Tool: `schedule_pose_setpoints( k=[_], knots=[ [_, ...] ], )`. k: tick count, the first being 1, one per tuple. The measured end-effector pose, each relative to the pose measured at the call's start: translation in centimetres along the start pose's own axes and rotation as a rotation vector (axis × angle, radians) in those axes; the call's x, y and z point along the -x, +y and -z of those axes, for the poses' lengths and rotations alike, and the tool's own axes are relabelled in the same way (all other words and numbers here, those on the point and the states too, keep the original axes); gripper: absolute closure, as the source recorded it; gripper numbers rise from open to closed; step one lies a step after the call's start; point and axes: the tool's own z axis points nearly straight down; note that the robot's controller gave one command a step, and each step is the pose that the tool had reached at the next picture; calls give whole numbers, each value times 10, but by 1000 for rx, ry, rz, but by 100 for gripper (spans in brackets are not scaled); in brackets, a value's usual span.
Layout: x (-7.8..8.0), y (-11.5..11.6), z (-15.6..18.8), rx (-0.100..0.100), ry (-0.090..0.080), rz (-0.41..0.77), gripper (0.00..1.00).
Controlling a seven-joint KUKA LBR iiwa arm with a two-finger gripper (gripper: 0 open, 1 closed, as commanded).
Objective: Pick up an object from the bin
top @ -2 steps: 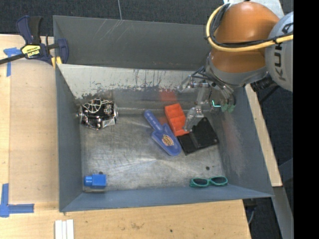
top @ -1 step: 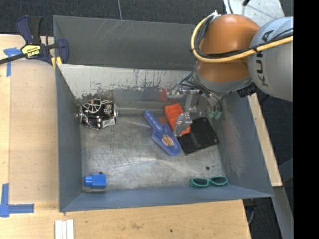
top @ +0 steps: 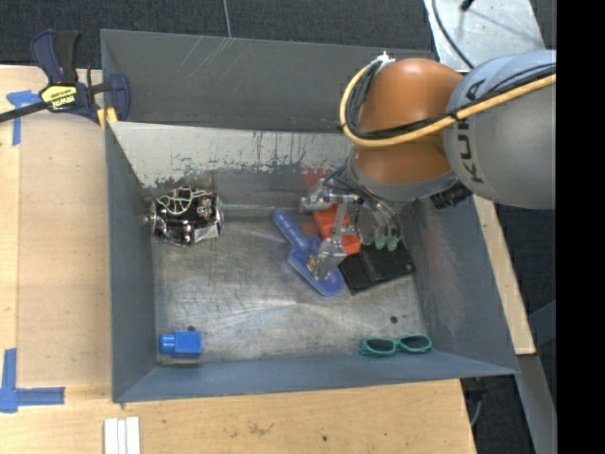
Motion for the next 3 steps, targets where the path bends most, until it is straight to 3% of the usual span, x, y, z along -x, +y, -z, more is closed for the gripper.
schedule_pose_setpoints(
  k=[1, 2, 3],
  knots=[
    [34, -59, -46, -2, 3, -42, 100],
    [34, -59, -46, -2, 2, -42, 100],
    [46, -37, 82, -1, -3, -32, 100]
  ],
)
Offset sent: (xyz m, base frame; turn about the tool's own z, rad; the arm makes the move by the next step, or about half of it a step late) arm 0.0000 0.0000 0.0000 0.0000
